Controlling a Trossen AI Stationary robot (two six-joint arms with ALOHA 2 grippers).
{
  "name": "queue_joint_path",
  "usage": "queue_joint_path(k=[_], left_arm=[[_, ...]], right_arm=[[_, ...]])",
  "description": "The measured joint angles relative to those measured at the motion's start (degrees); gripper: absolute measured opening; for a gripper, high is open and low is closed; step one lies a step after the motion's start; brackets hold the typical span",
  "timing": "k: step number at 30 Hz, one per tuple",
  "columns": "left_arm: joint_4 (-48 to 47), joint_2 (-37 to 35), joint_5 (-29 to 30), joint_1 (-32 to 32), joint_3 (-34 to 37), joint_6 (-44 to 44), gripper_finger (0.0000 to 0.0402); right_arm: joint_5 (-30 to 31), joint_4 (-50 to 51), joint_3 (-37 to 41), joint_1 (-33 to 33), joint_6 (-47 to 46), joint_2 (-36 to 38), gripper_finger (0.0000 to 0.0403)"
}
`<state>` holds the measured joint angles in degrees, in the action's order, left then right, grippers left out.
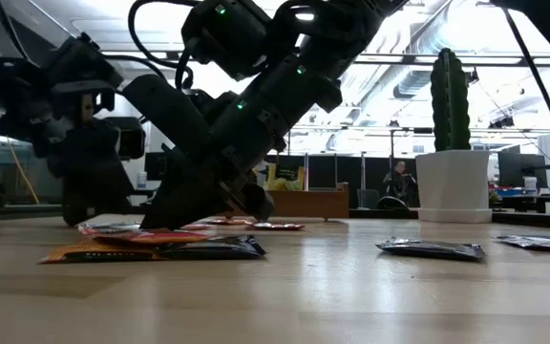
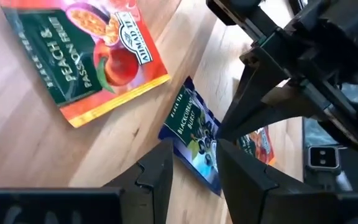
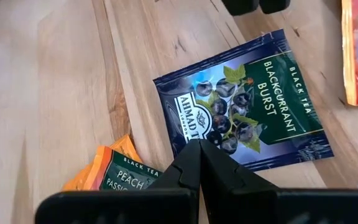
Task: Pick & Place Tea
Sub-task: Put the purple tea bag in the left compartment of the organizer
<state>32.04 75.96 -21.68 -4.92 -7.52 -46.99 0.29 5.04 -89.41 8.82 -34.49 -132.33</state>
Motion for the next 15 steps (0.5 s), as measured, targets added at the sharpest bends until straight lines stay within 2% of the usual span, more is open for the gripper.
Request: queue_joint_path(k=[9, 15], left_arm=[[-6.7, 0.0, 1.7, 0.1, -2.2, -4.3, 0.0122], [-19.2, 0.1, 2.9, 0.1, -6.2, -4.4, 0.0122]], right_arm=[[-0.1, -0.1, 0.0, 0.0, 0.0, 0.0, 0.0000], [-0.1, -0.2, 0.1, 0.0, 0.0, 0.0, 0.0000]])
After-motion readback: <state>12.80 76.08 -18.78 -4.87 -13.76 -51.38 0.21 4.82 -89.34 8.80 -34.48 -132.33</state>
